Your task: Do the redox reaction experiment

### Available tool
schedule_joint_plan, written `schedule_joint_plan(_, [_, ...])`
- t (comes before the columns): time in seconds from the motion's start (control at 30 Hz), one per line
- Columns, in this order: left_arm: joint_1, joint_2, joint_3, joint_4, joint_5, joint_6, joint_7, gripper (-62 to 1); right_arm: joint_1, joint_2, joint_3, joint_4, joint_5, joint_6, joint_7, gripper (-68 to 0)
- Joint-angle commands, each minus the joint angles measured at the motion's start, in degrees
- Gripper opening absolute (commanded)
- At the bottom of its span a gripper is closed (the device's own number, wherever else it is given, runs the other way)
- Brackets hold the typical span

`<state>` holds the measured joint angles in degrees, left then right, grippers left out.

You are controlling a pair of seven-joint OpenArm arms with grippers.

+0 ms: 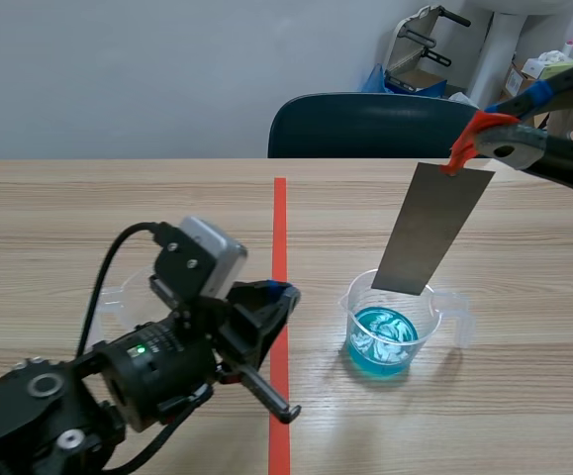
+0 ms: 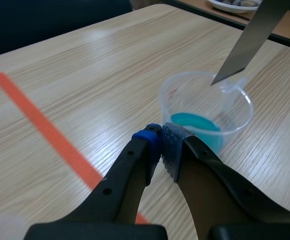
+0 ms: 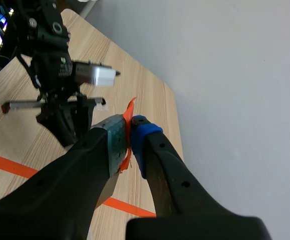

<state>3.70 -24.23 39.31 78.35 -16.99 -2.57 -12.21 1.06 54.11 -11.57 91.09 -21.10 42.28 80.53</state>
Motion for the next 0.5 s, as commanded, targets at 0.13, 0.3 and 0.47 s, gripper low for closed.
schedule_joint_plan(0.13, [12.4, -5.6, -9.2, 11.0, -0.3, 0.1, -0.3, -58.6, 0.5, 0.6, 1.1, 0.5, 1.4, 0.4, 0.8, -66.7])
schedule_joint_plan(0.3, [24.9, -9.5, -17.7, 18.5, -0.3, 0.1, -0.2, -58.6, 0.5, 0.6, 1.1, 0.5, 1.4, 0.4, 0.8, -66.7])
schedule_joint_plan(0.47, [37.9, -10.4, -27.6, 24.2, -0.4, 0.1, -0.2, -58.6, 0.5, 0.6, 1.1, 0.5, 1.4, 0.4, 0.8, -66.7])
